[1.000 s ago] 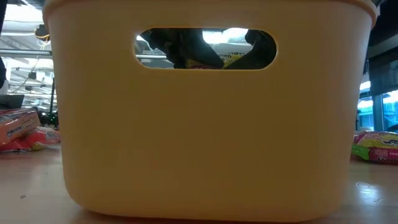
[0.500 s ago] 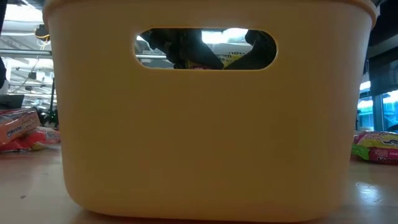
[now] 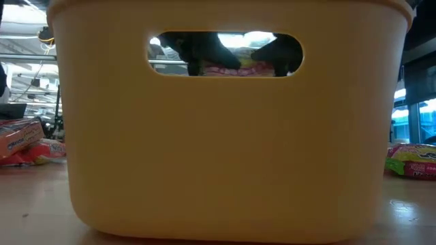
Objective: Sort Maruchan noodles
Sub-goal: Put the middle left green noodle pack into the white bin
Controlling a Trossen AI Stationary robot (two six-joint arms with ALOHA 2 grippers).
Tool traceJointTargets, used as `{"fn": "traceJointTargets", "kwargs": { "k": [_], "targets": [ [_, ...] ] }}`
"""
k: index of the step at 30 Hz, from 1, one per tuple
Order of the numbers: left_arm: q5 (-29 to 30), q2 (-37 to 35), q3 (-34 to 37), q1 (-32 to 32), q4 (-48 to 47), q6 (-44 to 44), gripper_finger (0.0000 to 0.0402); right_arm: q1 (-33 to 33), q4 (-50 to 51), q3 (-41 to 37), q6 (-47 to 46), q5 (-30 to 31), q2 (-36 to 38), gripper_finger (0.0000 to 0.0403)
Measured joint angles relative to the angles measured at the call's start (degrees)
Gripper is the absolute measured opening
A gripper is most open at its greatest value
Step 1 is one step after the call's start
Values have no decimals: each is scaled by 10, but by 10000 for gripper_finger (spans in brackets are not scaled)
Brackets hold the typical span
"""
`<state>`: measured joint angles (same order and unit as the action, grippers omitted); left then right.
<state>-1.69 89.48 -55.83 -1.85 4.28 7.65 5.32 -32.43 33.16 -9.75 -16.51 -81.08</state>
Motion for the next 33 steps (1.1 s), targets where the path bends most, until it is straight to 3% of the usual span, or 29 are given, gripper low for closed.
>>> {"fn": "traceJointTargets", "kwargs": {
  "k": [11, 22, 30, 33],
  "targets": [
    [77, -112, 1, 1, -182, -9, 130, 0, 161, -1, 41, 70, 119, 276],
    [195, -244, 0, -3, -375, 12, 130, 0, 158, -22, 42, 77, 118, 275],
    [316, -278, 0, -91, -524, 12, 130, 0, 150, -52, 37, 86, 114, 275],
    [327, -271, 0, -152, -539, 9, 130, 0, 141, -61, 35, 86, 114, 275]
  ]
}}
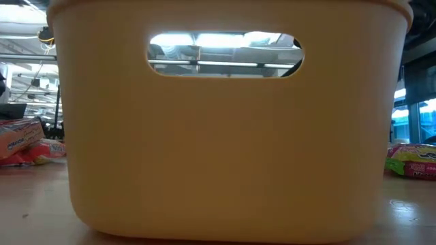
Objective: Sort Maruchan noodles
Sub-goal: Put the middle left green noodle pack into the white bin
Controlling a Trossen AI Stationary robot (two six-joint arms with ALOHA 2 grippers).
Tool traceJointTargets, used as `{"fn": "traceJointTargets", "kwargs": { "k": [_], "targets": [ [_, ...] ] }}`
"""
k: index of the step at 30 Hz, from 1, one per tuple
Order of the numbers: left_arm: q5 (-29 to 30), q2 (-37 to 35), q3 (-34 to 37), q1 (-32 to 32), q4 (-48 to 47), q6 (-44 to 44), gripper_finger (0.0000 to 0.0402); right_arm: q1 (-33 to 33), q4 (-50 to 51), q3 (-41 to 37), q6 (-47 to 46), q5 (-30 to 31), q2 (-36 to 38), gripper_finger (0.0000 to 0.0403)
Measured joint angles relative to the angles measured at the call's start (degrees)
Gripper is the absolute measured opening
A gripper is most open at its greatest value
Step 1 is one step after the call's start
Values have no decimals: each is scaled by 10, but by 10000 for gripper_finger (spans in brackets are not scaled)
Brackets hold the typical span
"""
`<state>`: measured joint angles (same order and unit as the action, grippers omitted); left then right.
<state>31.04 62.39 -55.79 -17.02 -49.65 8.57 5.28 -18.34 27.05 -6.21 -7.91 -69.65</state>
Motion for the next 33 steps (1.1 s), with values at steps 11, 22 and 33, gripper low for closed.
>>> {"fn": "traceJointTargets", "kwargs": {
  "k": [11, 22, 33],
  "targets": [
    [-47, 64, 0, -146, -41, -25, 130, 0, -12, -6, 5, 0, 0, 275],
    [-128, 115, 0, -158, 23, -101, 130, 0, -9, -6, 7, 0, 0, 275],
    [-181, 115, 0, -153, 79, -118, 130, 0, -7, -6, 9, 0, 0, 275]
  ]
}}
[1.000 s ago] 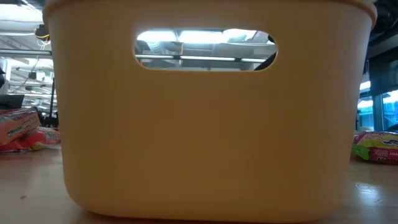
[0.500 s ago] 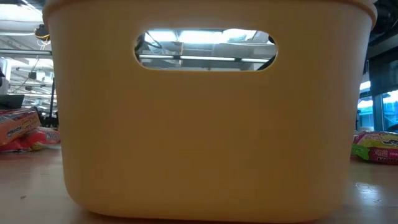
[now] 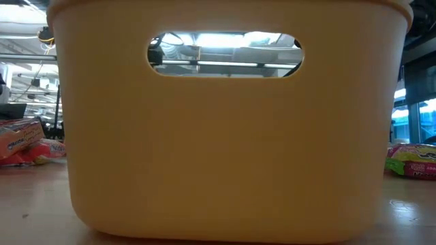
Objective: Sort Maruchan noodles
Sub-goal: Put the middle left green noodle pack into the white bin
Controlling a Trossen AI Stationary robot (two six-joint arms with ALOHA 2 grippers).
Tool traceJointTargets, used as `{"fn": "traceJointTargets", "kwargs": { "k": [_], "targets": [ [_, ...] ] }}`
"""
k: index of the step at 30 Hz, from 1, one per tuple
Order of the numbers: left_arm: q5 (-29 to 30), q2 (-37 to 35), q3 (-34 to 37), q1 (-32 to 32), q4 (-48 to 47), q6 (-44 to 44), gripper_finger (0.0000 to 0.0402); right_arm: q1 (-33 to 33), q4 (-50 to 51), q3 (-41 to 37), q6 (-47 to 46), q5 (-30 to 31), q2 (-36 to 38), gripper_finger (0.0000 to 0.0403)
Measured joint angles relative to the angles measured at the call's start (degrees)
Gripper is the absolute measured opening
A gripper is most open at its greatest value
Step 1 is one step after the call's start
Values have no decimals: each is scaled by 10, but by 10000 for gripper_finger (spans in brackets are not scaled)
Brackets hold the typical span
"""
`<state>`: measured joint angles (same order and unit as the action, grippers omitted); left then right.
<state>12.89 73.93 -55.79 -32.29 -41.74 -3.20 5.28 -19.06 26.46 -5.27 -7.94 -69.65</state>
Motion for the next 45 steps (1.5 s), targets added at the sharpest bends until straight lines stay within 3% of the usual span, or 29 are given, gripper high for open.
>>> {"fn": "traceJointTargets", "kwargs": {
  "k": [8, 18, 27, 37, 45],
  "targets": [
    [52, 0, 0, -46, 43, -96, 130, 0, 10, 0, 0, -1, 0, 275],
    [18, 4, 34, -131, 102, -158, 130, 0, 17, 0, 13, -2, 0, 275],
    [-55, 4, 78, -176, 189, -185, 130, 0, 17, 0, 13, -2, 0, 275],
    [-42, 4, 138, -201, 294, -237, 143, -1, 17, 0, 13, -6, 0, 275],
    [-51, 4, 162, -222, 321, -242, 146, -1, 16, 0, 13, -6, 0, 275]
  ]
}}
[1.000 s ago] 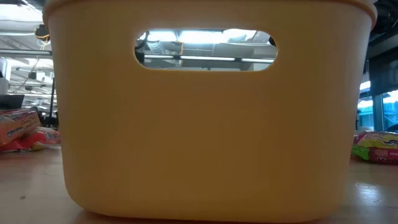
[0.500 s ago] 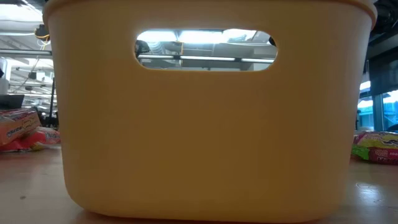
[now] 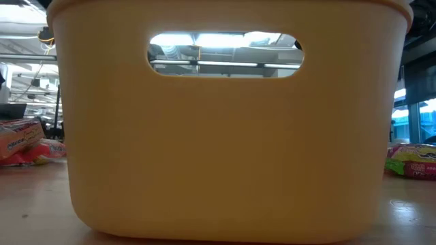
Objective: Sort Maruchan noodles
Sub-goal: Put the middle left green noodle pack into the white bin
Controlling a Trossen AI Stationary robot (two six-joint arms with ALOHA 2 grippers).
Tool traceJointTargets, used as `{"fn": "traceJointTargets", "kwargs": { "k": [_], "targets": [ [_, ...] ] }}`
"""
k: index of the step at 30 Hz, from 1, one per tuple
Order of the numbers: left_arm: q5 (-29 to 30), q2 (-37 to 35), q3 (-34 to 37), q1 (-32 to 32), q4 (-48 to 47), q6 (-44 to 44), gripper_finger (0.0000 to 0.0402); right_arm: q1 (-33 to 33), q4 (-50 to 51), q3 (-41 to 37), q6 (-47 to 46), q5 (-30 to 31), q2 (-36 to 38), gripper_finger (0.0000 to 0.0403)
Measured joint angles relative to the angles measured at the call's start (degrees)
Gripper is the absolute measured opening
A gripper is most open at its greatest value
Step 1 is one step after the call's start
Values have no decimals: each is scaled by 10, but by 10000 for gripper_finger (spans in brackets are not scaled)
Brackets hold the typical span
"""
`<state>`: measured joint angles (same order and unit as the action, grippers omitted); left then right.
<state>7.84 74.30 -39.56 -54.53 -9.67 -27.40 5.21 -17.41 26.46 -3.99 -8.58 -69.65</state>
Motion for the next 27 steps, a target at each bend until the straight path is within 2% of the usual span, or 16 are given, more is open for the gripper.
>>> {"fn": "traceJointTargets", "kwargs": {
  "k": [11, 18, 23, 27],
  "targets": [
    [32, 0, 7, -6, -1, -18, 150, 0, 0, 0, -1, 0, 0, 275],
    [41, 0, 7, -17, -1, -14, 193, 0, 0, 0, -4, 0, 0, 275],
    [124, 0, 7, -22, -5, 6, 207, 0, -1, 0, -4, 0, 0, 275],
    [136, 0, 7, -22, -9, 29, 207, 0, -2, 0, -4, 0, 0, 275]
  ]
}}
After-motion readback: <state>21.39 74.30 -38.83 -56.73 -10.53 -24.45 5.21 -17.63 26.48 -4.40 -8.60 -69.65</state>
